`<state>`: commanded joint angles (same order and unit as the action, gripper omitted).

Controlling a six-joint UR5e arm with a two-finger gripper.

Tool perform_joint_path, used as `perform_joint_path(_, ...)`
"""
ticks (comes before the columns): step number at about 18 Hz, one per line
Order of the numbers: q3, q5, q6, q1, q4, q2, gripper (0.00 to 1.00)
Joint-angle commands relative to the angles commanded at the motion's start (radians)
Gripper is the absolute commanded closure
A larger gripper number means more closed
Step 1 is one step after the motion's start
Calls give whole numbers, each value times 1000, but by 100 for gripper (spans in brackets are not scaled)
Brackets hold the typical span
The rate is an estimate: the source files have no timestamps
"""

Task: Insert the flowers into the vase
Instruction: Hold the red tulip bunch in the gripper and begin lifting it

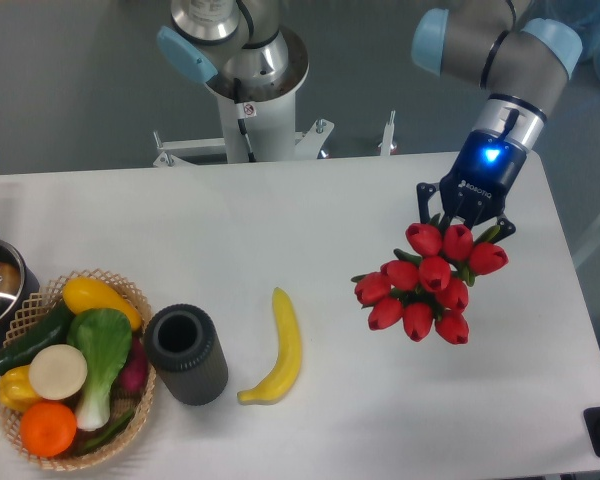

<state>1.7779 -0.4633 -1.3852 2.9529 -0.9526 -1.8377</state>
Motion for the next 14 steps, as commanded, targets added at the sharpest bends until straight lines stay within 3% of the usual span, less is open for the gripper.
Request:
perform_joint_path(10, 2, 38, 0, -21, 29, -12, 76)
perform_joint_path(14, -3, 107, -6, -34, 51, -23, 76)
